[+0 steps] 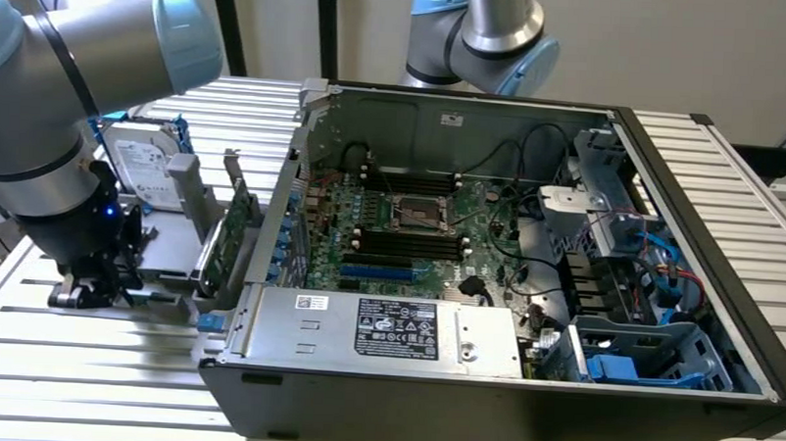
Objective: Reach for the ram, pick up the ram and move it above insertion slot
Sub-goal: 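Pick up the ram and move it above insertion slot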
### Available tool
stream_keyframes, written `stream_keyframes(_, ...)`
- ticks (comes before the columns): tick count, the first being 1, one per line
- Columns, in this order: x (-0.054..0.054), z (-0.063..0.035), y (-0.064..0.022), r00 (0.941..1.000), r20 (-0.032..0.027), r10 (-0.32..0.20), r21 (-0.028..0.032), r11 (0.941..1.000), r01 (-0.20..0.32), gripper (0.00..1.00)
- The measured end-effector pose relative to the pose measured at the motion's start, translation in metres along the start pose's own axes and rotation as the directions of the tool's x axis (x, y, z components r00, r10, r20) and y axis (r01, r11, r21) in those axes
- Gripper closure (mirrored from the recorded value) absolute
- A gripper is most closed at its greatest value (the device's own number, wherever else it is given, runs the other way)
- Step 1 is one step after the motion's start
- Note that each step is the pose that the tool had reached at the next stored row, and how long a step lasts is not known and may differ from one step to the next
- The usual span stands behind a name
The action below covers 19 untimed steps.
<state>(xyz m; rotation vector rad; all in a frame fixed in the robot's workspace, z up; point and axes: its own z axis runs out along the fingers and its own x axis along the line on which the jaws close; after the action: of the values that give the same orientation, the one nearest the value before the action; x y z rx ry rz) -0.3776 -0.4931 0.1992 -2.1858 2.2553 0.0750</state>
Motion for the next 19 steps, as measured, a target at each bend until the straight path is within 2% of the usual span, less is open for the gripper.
stream_keyframes(11,0.0008,0.0017,0.0002,1.0000,0.0079,0.000,-0.0030,1.0000,0.000,0.69)
stream_keyframes(19,0.0009,0.0023,0.0028,1.0000,0.0087,0.000,-0.0029,1.0000,0.001,0.69)
